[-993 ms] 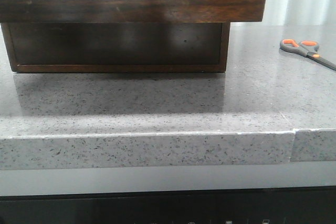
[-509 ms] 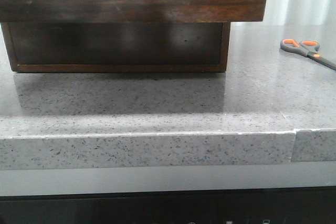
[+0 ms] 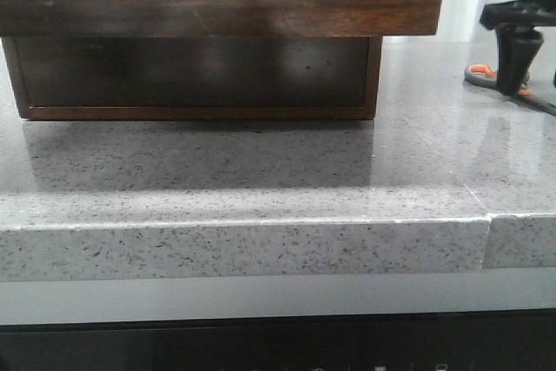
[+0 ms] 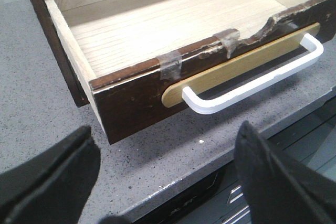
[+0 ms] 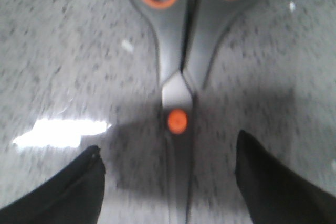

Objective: Put scissors in drawer with both arms
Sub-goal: 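Lower the right gripper onto the grey-and-orange scissors and grasp them, then lift the scissors with the right gripper and carry them over the drawer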

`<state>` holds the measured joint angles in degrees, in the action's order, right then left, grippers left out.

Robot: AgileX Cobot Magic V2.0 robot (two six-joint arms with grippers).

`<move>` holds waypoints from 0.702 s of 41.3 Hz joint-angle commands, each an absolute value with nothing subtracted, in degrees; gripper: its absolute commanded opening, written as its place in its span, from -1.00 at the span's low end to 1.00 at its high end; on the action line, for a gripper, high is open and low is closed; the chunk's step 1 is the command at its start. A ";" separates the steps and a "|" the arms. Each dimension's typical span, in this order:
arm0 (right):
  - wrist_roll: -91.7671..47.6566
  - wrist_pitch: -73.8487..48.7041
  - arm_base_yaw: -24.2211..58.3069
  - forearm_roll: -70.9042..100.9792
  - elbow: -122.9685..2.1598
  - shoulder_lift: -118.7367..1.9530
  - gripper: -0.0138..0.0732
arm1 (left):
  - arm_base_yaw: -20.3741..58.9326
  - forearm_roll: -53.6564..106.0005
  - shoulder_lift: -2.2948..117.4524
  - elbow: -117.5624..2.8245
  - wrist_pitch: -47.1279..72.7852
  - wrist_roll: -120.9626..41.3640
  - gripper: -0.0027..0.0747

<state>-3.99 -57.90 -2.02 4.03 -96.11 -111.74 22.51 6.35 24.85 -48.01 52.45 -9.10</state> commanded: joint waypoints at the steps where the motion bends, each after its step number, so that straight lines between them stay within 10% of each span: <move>1: -4.64 -57.30 -2.47 4.52 -100.18 -110.98 0.56 | 23.04 7.25 25.30 -49.80 48.12 -8.69 0.43; 6: -4.64 -58.10 -2.47 4.52 -101.91 -112.55 0.50 | 23.04 7.25 25.30 -49.80 48.12 -8.69 0.43; 19: -4.64 -60.53 -2.47 4.52 -102.83 -113.13 -0.48 | 23.04 7.25 25.30 -49.80 48.12 -8.69 0.43; 29: -4.77 -60.43 -2.41 4.57 -102.83 -111.39 -0.60 | 23.04 7.25 25.30 -49.80 48.12 -8.69 0.43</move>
